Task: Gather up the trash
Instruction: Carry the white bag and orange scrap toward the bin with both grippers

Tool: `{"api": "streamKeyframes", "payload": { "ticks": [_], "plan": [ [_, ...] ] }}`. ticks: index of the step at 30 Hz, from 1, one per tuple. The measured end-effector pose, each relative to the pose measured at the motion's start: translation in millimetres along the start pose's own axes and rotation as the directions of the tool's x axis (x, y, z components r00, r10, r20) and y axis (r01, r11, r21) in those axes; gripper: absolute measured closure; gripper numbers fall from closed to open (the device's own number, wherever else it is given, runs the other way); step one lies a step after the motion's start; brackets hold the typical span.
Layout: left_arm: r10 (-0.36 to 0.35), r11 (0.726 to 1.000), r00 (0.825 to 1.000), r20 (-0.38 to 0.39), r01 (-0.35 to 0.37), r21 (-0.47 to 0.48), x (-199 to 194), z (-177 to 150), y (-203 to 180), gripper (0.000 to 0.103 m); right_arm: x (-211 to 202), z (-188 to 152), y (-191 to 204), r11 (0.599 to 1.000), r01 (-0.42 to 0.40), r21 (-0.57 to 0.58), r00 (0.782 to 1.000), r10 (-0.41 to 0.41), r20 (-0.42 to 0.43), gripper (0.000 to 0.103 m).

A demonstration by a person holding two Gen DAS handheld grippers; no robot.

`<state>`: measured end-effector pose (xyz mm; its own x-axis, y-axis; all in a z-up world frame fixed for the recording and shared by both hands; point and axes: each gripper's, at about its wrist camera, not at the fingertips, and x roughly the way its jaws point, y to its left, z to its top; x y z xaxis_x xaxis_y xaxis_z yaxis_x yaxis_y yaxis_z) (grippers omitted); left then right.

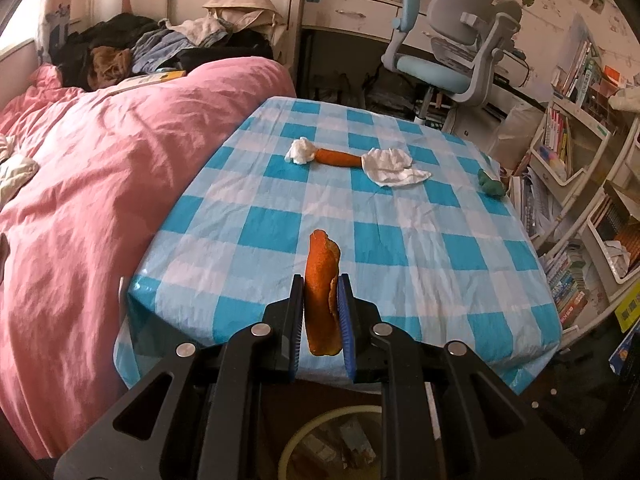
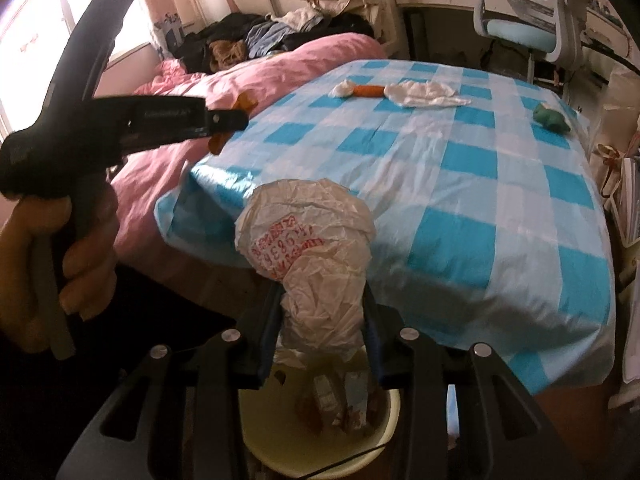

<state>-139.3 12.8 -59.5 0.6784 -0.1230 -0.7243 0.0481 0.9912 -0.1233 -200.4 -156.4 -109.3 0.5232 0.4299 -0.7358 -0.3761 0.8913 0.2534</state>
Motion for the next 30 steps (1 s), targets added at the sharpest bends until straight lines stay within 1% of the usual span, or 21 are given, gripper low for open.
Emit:
{"api": "streamKeyframes", "payload": {
  "ticks": [7, 12, 21, 27, 29, 30],
  "plan": [
    [-0.003, 1.0, 1.0, -0.013, 0.003, -0.004, -4.5, -10.5, 2.1, 0.088, 3.8, -16.4, 10.0, 1.0, -0.01, -0.019, 0.998, 0.008, -0.065, 0.065],
    [-0.006, 1.0, 1.0, -0.026, 0.006, -0.007, -7.3, -17.3, 3.9, 0.088, 7.5, -30.6, 18.7, 0.999, -0.016, -0.05, 0.992, 0.009, -0.124, 0.065],
    [-0.011, 1.0, 0.998, -0.066, 0.011, 0.007, -11.6, -37.0, 1.0, 0.088, 9.3, -47.2, 29.2, 0.996, -0.031, -0.084, 0.983, 0.015, -0.181, 0.062],
    [-0.004, 0.999, 0.993, -0.117, 0.008, 0.032, -10.9, -57.0, -4.7, 0.088, 9.5, -52.8, 34.4, 0.994, -0.032, -0.108, 0.979, 0.01, -0.204, 0.051],
    [-0.003, 0.999, 0.991, -0.134, 0.008, 0.038, -10.6, -64.2, -5.9, 0.088, 9.3, -53.8, 33.8, 0.994, -0.029, -0.109, 0.979, 0.006, -0.205, 0.045],
    [0.0, 0.999, 0.99, -0.144, 0.006, 0.042, -10.3, -68.1, -6.7, 0.088, 9.0, -53.7, 33.9, 0.994, -0.025, -0.109, 0.979, 0.003, -0.202, 0.044]
  ]
}}
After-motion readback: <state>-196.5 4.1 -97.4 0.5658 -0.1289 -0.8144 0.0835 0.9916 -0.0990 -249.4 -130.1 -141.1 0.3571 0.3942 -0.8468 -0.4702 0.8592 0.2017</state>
